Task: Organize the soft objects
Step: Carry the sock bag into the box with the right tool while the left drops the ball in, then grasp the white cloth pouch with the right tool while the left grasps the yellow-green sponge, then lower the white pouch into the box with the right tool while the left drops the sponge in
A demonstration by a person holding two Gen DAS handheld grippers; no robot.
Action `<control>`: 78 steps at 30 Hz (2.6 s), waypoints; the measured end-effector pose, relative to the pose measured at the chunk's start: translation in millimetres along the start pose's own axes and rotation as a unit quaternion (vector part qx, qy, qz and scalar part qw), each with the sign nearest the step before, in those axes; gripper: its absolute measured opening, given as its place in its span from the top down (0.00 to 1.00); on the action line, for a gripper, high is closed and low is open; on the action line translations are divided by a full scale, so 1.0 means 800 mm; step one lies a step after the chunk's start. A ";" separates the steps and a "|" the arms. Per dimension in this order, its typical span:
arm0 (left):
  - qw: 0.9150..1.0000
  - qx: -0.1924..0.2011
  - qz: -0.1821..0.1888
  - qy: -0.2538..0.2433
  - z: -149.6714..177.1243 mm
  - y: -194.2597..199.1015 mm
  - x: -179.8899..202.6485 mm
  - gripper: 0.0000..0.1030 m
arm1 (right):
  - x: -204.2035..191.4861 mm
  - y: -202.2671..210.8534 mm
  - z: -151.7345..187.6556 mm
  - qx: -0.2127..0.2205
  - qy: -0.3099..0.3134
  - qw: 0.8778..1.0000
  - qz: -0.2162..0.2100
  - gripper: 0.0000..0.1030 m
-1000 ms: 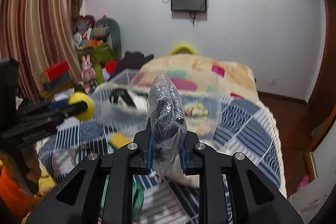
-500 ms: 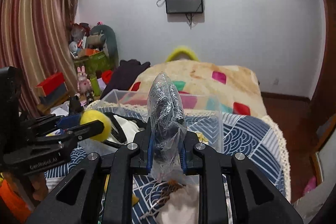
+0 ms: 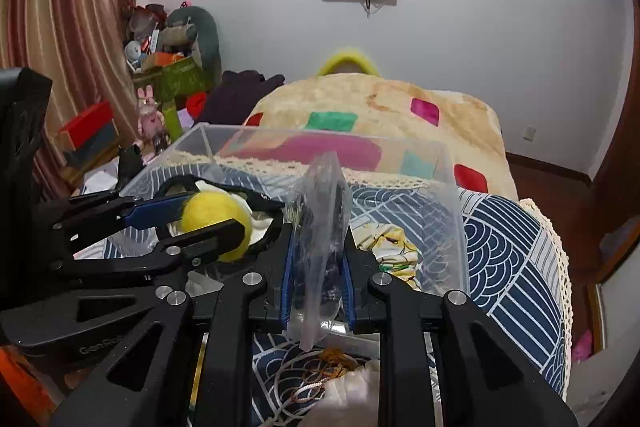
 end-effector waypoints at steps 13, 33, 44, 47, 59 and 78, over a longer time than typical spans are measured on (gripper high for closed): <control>1.000 0.016 -0.008 -0.003 0.004 0.026 0.002 0.32 | 0.024 0.021 0.007 0.001 -0.034 0.999 -0.001 0.51; 0.996 0.074 -0.032 -0.025 0.036 0.110 0.023 0.01 | 0.024 0.111 0.023 0.081 -0.023 0.996 0.029 0.19; 1.000 0.015 -0.011 -0.002 0.087 0.073 0.025 0.01 | 0.038 0.071 0.079 0.007 -0.056 0.998 0.024 0.19; 1.000 0.006 -0.004 0.004 0.096 0.066 0.027 0.01 | 0.041 0.059 0.094 -0.013 -0.067 0.997 0.023 0.19; 0.999 -0.018 0.019 0.026 0.114 0.039 0.033 0.30 | 0.047 0.048 0.114 -0.023 -0.087 0.995 0.031 0.46; 0.998 0.029 0.032 0.040 0.111 0.089 0.018 0.38 | 0.004 0.092 0.097 0.012 -0.031 0.999 0.036 0.84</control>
Point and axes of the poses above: each gripper's, at about its wrist camera, not at the fingertips, and y roughly against the way its jaws point, x to its right, z to its underside, the point moved 3 cm from there along -y, roughly the way its jaws point, and after that the axes turned 4 degrees about -z, right-handed, at the moved point
